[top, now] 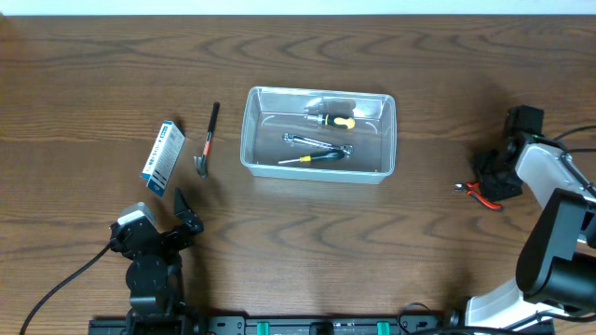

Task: Pack container
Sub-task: 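Lower the right gripper onto the pliers handle and close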

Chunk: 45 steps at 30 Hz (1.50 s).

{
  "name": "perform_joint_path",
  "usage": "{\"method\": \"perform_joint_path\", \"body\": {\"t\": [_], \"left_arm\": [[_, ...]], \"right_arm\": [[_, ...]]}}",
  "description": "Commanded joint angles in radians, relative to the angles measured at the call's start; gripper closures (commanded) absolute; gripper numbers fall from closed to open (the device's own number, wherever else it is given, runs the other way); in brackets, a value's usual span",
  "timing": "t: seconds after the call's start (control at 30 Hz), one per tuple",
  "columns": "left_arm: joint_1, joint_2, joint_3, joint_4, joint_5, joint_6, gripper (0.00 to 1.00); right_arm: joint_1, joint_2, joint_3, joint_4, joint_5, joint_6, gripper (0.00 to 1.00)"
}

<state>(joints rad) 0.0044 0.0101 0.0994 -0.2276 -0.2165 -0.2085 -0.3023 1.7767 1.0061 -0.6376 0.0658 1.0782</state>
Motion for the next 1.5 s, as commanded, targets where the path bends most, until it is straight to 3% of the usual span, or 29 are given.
{"method": "perform_joint_path", "body": {"t": [0.0,0.3,0.67,1.13,1.47], "left_arm": [[-0.004,-0.006,-0.024,-0.009,-0.005,0.010,0.02],[-0.004,-0.006,-0.024,-0.009,-0.005,0.010,0.02],[-0.004,-0.006,-0.024,-0.009,-0.005,0.010,0.02],[-0.004,-0.006,-0.024,-0.009,-0.005,0.010,0.02],[-0.004,-0.006,-0.024,-0.009,-0.005,0.010,0.02]], "right_arm": [[-0.027,0.010,-0.006,-0.002,0.008,0.021,0.63],[-0.031,0.021,-0.006,0.014,0.008,0.021,0.65],[-0.031,0.082,-0.006,0.034,0.002,0.021,0.61],[-0.031,0.082,-0.006,0.037,-0.005,0.020,0.99],[-0.030,0.082,-0.003,0.111,-0.092,-0.048,0.99]]}}
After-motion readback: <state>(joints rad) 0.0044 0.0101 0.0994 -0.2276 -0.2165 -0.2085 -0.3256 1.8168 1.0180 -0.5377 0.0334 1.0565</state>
